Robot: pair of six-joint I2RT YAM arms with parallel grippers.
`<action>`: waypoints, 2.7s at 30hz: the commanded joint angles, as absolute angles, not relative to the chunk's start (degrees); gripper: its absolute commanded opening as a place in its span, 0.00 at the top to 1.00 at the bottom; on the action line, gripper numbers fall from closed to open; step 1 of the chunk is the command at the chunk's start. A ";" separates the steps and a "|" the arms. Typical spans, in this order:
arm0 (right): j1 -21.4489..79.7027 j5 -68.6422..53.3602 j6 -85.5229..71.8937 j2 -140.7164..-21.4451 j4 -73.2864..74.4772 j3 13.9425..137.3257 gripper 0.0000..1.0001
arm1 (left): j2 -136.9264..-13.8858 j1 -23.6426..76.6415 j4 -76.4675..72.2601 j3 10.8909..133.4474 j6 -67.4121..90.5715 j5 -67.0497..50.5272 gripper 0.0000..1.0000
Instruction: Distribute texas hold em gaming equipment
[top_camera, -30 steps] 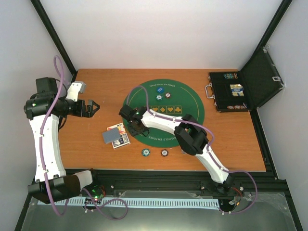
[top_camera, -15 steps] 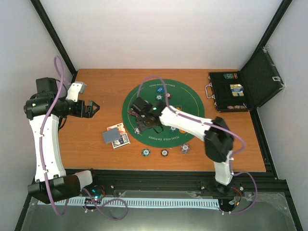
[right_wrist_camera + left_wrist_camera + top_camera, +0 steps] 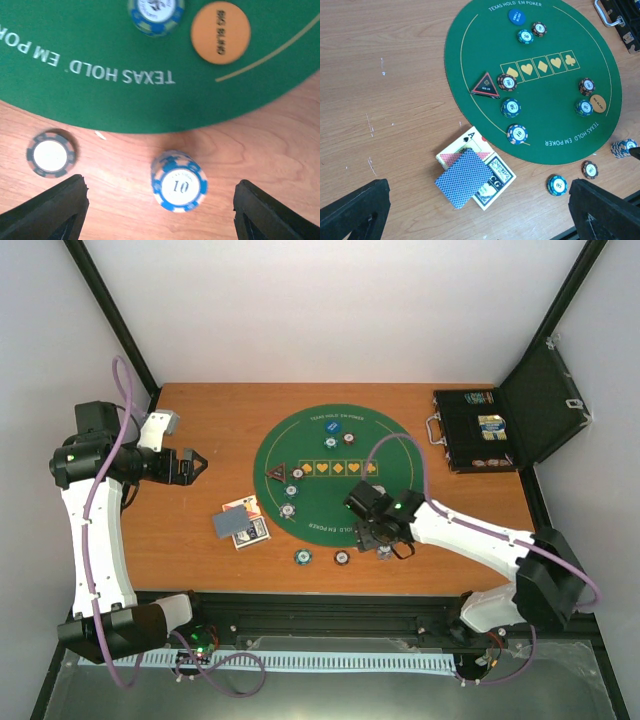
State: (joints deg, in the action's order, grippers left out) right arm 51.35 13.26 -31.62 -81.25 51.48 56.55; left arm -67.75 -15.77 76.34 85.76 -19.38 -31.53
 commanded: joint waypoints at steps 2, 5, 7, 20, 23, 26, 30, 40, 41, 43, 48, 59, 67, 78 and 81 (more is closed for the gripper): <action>49.15 13.79 -35.38 -76.23 50.43 50.93 0.21 | -67.67 -16.08 76.50 86.09 -20.03 -32.62 0.00; 48.59 12.10 -35.46 -75.68 48.54 48.28 0.21 | -67.63 -16.13 76.22 85.80 -19.89 -32.88 0.00; 48.37 11.10 -35.42 -75.87 47.33 46.98 0.21 | -67.68 -16.08 76.28 85.63 -19.86 -32.94 0.00; 45.86 8.77 -33.40 -77.19 43.24 44.57 0.26 | -67.59 -16.10 76.19 85.66 -19.63 -32.61 0.00; 44.80 8.55 -32.63 -78.03 42.62 44.47 0.28 | -67.59 -16.08 76.28 85.91 -19.60 -32.61 0.00; 44.35 7.83 -32.10 -78.62 41.92 44.38 0.31 | -67.59 -16.08 76.32 86.11 -19.60 -32.49 0.00; 44.30 7.22 -31.82 -79.18 41.26 44.01 0.34 | -67.59 -16.08 76.45 86.06 -19.60 -32.36 0.00; 44.30 6.94 -31.81 -79.27 40.52 42.50 0.41 | -67.59 -16.08 76.51 86.47 -19.51 -32.50 0.00; 44.30 6.94 -31.82 -79.24 40.52 42.48 0.42 | -67.61 -16.08 76.47 86.53 -19.50 -32.46 0.00; 44.30 6.90 -31.74 -79.27 40.52 42.49 0.44 | -67.50 -16.09 76.53 86.49 -19.51 -32.38 0.00; 44.29 6.51 -31.86 -79.37 40.26 42.20 0.52 | -67.42 -16.09 76.59 86.54 -19.60 -32.33 0.00; 44.30 6.34 -32.08 -80.12 40.33 42.07 0.59 | -67.25 -16.08 76.79 86.57 -19.95 -31.95 0.00; 44.23 6.59 -32.39 -79.77 40.59 41.74 0.56 | -67.06 -16.08 76.84 86.62 -19.97 -31.99 0.00; 44.30 6.77 -32.24 -79.63 40.69 41.92 0.49 | -67.22 -16.09 76.91 87.06 -20.02 -31.88 0.00; 44.27 6.68 -32.26 -79.63 40.69 41.92 0.53 | -67.24 -16.08 76.83 87.06 -20.02 -31.99 0.00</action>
State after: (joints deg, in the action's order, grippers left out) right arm 44.64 6.55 -32.16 -79.24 40.64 42.19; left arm -67.75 -15.75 76.34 85.12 -19.35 -31.70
